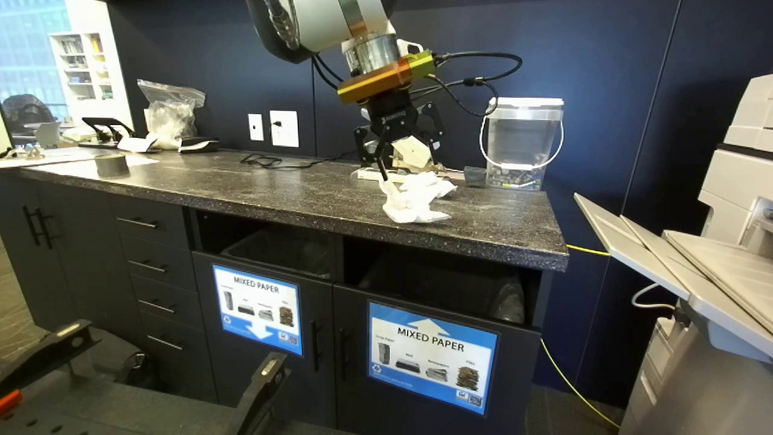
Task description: Put the tissues inside the rubbish.
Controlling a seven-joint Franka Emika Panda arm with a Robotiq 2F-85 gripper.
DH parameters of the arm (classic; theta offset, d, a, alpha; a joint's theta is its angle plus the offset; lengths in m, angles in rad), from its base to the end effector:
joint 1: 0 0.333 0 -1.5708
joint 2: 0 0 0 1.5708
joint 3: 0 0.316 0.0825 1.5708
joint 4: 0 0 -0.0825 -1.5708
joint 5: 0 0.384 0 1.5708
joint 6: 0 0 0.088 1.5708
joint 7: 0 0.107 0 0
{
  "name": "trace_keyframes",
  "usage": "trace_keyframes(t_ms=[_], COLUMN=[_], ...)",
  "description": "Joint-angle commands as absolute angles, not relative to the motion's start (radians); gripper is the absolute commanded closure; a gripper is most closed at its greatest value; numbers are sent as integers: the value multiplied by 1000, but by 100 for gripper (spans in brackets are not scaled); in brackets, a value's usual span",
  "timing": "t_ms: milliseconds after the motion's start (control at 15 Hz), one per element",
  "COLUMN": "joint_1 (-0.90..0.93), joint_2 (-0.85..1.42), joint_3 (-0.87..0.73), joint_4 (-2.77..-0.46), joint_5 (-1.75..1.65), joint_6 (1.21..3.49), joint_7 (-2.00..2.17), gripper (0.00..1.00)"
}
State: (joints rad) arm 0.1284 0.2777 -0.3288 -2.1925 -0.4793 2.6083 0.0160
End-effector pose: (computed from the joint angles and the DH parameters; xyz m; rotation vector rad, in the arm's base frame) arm 0.5611 -0.1021 0.2770 2.7548 0.2777 0.1398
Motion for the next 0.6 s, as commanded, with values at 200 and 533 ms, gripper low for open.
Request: trace_keyframes(t_ms=[200,533], joint_1=[-4,-45], joint_2=[284,332], joint_3=[-185,-144], joint_4=[-2189,-2166], joint_5=[-344,-215], joint_6=[2694,2764], joint_7=[8,10], gripper=[0,0])
